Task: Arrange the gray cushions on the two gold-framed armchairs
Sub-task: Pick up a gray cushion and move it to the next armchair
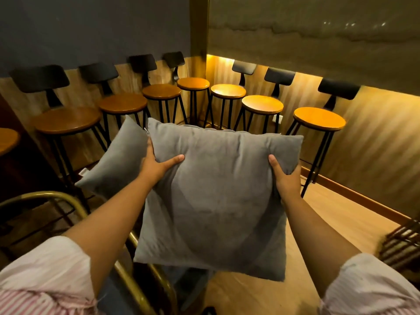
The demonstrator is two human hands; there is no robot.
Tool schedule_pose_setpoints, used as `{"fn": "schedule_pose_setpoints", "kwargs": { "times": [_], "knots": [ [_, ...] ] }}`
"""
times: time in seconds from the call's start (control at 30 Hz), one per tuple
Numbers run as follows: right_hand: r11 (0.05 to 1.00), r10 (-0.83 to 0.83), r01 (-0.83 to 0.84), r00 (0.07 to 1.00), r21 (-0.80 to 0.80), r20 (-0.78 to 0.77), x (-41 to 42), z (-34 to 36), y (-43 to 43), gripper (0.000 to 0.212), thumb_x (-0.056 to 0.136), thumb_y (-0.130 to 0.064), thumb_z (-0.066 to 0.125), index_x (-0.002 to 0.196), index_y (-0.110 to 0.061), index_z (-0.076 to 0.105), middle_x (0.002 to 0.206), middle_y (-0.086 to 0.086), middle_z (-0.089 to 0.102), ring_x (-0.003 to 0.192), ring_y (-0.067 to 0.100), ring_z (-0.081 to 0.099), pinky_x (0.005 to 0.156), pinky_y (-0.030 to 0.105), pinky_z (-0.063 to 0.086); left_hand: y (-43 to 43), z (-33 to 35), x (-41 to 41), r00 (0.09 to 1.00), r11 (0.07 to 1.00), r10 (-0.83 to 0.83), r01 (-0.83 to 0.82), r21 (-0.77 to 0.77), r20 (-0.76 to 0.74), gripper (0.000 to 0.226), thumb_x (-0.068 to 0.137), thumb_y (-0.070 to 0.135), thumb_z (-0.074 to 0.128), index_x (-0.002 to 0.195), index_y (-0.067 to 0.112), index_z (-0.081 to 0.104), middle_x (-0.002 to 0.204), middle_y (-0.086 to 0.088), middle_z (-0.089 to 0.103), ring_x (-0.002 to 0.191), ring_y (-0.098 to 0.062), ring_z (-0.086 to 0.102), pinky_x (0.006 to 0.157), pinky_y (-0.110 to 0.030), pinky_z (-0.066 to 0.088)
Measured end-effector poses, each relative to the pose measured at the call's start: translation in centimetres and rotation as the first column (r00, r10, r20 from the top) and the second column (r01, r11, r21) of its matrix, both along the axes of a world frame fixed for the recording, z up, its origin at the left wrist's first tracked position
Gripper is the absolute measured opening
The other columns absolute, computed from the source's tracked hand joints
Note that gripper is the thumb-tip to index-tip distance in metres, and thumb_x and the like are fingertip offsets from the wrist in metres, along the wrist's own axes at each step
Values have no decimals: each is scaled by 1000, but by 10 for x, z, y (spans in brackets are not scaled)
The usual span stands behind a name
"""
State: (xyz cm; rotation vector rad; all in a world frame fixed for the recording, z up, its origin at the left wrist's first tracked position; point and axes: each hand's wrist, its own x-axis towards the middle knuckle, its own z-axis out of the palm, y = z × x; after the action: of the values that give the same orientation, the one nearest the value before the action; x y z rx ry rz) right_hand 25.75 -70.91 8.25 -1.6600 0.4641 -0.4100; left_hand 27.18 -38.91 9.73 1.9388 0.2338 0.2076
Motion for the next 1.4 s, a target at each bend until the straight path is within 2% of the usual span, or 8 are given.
{"fn": "schedule_pose_setpoints", "kwargs": {
  "times": [0.23, 0.47, 0.63, 0.7, 0.83, 1.03, 1.27, 1.4],
  "knots": [
    [999, 25, -29, 995, -34, -101, 139, -33, -28, 95, 72, -58, 67, 148, -26, 20, 153, 5, 34, 138, 34, 35, 109, 50, 32, -21, -44, 138, 991, 1000, -6, 5, -9, -131, 121, 60, 57, 77, 149, 40, -4, 159, -6, 18, 144, -36, 22, 113, -58, 26],
    [994, 87, -102, 952, -36, -292, 275, -77, -32, 101, 63, -69, 67, 145, -26, 27, 149, 6, 40, 134, 36, 40, 109, 53, 35, -24, -85, 262, 953, 999, 32, -33, 1, -302, 120, 66, 52, 76, 150, 37, -8, 160, -7, 16, 144, -37, 23, 114, -56, 26],
    [970, 122, -208, 863, -125, -490, 335, -123, -15, 103, 70, -77, 52, 150, -33, 2, 154, 17, 27, 136, 45, 32, 110, 58, 29, -26, -138, 301, 869, 994, 99, -64, 88, -484, 104, 75, 64, 59, 147, 42, -12, 159, -16, 8, 142, -45, 17, 113, -58, 25],
    [898, 155, -352, 814, -264, -560, 341, -143, -8, 98, 74, -79, 42, 149, -37, -5, 158, 18, 15, 141, 44, 21, 113, 60, 23, -43, -162, 301, 826, 978, 75, 49, 204, -559, 92, 80, 70, 45, 147, 44, -12, 160, -15, -2, 145, -44, 8, 115, -57, 16],
    [628, 203, -599, 742, -496, -639, 327, -168, 9, 83, 82, -75, 29, 147, -41, -11, 160, 15, -10, 146, 39, -5, 117, 58, 5, -76, -197, 282, 795, 901, 58, 218, 374, -603, 80, 80, 77, 25, 146, 47, -9, 161, -7, -15, 148, -36, -9, 115, -59, 0],
    [537, 203, -647, 722, -542, -662, 314, -161, 14, 80, 85, -71, 25, 147, -39, -14, 159, 15, -17, 146, 39, -11, 116, 58, 0, -75, -195, 256, 771, 884, 97, 223, 410, -630, 77, 83, 74, 21, 147, 45, -12, 161, -4, -18, 148, -33, -10, 116, -58, 0],
    [306, 363, -766, 642, -565, -675, 255, -136, 16, 72, 91, -63, 29, 150, -36, -2, 160, 12, -12, 147, 37, -9, 116, 58, 0, -93, -158, 187, 787, 895, -6, 279, 348, -616, 75, 90, 62, 33, 150, 37, -4, 162, -6, -12, 149, -31, -1, 119, -53, 9],
    [273, 513, -739, 653, -616, -557, 204, -109, 43, 67, 94, -54, 33, 150, -22, 14, 156, 13, 22, 144, 33, 20, 117, 51, 17, -96, -119, 104, 899, 934, 103, 60, 351, -426, 67, 94, 48, 40, 152, 27, 11, 162, -6, 5, 145, -27, 25, 116, -43, 27]
  ]
}}
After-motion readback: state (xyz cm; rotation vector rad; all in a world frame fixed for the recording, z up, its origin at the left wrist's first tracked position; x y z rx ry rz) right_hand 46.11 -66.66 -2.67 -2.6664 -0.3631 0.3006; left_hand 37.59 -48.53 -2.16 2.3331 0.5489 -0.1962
